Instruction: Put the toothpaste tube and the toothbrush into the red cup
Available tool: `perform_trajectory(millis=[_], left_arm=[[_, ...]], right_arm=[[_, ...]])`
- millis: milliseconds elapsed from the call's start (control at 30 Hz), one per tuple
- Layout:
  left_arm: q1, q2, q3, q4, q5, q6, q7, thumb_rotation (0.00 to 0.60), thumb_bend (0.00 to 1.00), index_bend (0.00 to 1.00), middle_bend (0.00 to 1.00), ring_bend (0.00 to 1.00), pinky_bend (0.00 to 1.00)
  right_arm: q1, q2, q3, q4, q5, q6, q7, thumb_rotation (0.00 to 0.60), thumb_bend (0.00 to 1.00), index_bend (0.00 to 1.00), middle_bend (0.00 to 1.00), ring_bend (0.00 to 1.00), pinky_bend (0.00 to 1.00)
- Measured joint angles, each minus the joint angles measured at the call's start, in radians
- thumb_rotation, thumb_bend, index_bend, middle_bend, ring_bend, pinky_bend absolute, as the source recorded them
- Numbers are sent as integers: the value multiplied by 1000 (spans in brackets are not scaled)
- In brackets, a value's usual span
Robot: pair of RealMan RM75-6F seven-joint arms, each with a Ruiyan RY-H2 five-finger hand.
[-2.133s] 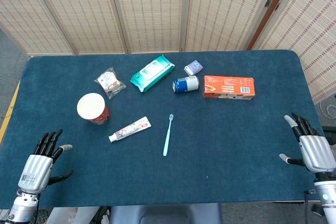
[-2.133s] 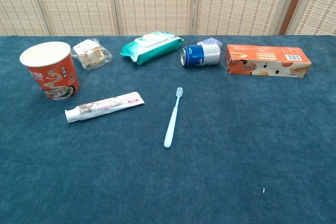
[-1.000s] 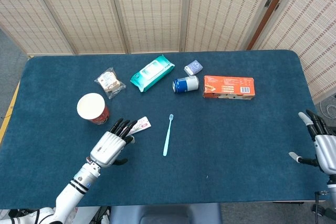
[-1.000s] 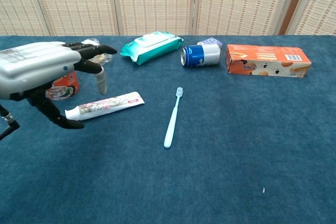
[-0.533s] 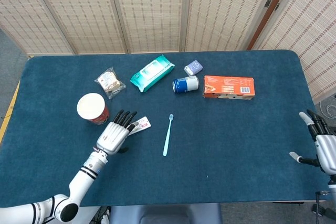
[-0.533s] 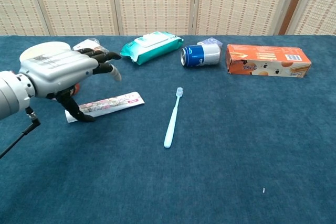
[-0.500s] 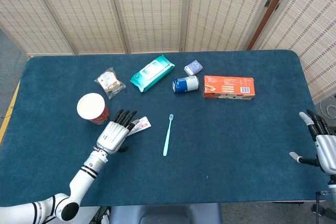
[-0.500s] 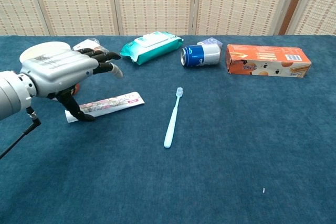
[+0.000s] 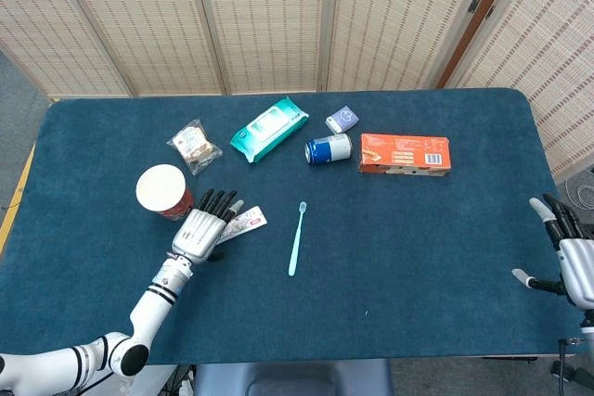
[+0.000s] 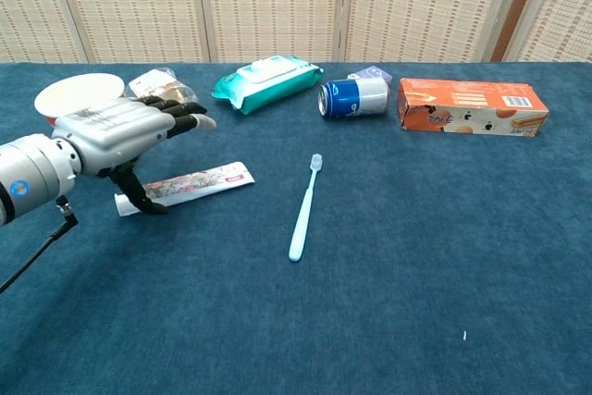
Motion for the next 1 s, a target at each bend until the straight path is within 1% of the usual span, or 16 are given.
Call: perform_trajectory(millis=[200,667,900,1000], left_arm=[[-17,-18,10,63,-2,-4,-4,600,0,32,0,0,0],[-45,-53,35,203,34,6,-10,600,0,39,0,0,0],[-61,-72,46,290,72,14,-26,600,0,57,0,0,0],[-64,-75,47,295,81,16,-34,600,0,92,0,0,0]], right_arm=[[-1,1,1,0,0,2,2,600,0,48,38,0,252],[-4,3,2,-1,-4,6,7,600,0,48,38,0,252],[-5,4,1,-2,-6,7,8,600,0,48,38,0,252],[-5,5,2,-2,-5,6,9,600,0,48,38,0,252]])
